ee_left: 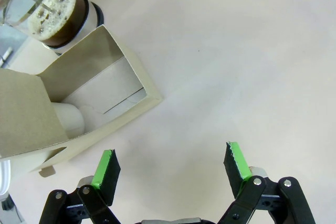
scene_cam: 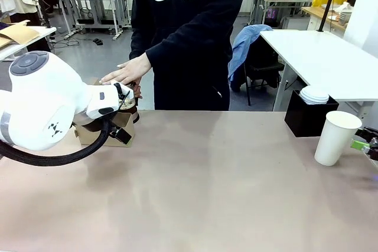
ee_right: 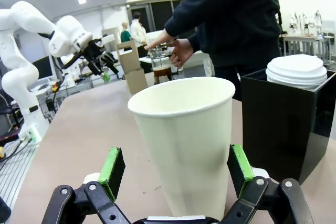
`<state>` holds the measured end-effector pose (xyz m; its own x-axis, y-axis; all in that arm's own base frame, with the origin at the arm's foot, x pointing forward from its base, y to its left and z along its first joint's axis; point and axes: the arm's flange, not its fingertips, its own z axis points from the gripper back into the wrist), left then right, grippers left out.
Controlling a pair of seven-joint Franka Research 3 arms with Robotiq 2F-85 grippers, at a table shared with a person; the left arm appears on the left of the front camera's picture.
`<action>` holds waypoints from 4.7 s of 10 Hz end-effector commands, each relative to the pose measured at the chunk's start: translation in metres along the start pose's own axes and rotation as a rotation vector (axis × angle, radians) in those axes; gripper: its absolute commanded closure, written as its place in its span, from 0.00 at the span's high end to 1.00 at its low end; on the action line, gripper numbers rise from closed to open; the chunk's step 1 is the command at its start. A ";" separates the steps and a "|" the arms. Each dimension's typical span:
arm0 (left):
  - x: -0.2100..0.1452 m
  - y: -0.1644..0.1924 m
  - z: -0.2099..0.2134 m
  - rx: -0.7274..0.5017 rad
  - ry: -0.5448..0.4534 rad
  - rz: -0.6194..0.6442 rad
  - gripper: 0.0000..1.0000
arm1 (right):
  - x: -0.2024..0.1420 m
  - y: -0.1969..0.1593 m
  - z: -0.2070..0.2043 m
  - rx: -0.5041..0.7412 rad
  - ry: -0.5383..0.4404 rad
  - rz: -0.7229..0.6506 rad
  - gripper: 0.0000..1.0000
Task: Pour a drink into a cup and package it in a carrier.
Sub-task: Pick up the 600 ml Paper Cup and place it in the middle top area of the table, then when a person places the Paper Cup Lid on the 600 ml Paper Cup , lift the 600 ml Paper Cup.
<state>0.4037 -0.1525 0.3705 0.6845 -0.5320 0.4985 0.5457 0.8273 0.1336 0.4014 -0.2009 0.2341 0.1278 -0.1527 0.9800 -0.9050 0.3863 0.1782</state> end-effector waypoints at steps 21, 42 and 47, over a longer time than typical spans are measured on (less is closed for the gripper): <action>0.000 0.001 0.000 -0.001 0.000 0.002 1.00 | 0.012 0.008 -0.080 -0.087 0.004 0.024 0.80; 0.000 0.001 0.000 -0.001 0.000 0.002 1.00 | -0.008 -0.001 -0.399 -0.046 0.028 0.040 0.80; 0.000 0.001 0.000 -0.001 0.000 0.002 1.00 | -0.008 -0.001 -0.399 -0.046 0.028 0.040 0.80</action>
<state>0.4038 -0.1522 0.3703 0.6852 -0.5317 0.4978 0.5449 0.8277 0.1341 0.5667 0.1620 0.2571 0.1002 -0.1213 0.9875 -0.8944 0.4239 0.1428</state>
